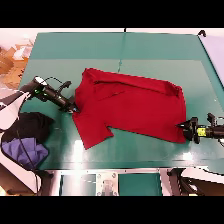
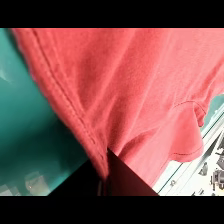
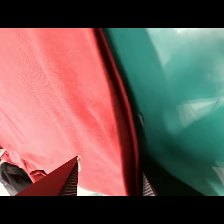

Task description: Fold the shirts.

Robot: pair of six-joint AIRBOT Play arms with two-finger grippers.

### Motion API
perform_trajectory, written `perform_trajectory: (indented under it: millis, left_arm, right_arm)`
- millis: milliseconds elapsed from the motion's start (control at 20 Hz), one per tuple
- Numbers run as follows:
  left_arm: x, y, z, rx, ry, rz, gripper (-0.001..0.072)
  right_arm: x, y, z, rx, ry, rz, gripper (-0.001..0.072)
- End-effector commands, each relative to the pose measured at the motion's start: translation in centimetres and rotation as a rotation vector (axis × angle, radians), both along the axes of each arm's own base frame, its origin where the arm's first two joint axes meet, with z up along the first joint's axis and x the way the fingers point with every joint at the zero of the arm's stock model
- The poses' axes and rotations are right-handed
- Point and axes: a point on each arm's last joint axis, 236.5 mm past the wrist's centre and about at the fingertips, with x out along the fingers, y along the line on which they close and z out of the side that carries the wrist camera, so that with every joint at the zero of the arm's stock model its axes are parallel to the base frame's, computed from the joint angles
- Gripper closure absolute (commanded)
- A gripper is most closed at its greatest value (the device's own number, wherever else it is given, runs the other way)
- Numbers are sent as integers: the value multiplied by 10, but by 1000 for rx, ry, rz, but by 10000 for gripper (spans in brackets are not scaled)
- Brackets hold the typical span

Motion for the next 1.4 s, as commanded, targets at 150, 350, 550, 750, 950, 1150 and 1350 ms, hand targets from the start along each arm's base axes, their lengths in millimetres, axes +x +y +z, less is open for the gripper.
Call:
perform_trajectory:
  millis: [150, 350, 550, 750, 950, 1150, 1350]
  left_arm:
    - [0, -2, 3, -13, -1, -3, 686]
    - [0, -2, 3, -14, -1, -2, 686]
    - [0, -2, 3, -16, -2, -2, 686]
    - [5, -11, 23, -78, -24, -17, 688]
    - [47, -25, 136, -156, -283, 10, 688]
    - [57, -32, 356, -185, -855, 46, 688]
    - [-38, -27, 568, -135, -1492, 76, 687]
  right_arm:
    - [-101, -32, -26, -181, 311, 310, 274]
    - [-102, -31, -22, -164, 315, 321, 348]
    - [-102, -27, -18, -142, 310, 334, 486]
    - [-43, -20, 2, -101, 90, 243, 700]
    - [69, -32, 110, -220, -348, 188, 700]
    - [143, -40, 339, -467, -945, 61, 700]
    - [112, -33, 535, -759, -1340, -121, 700]
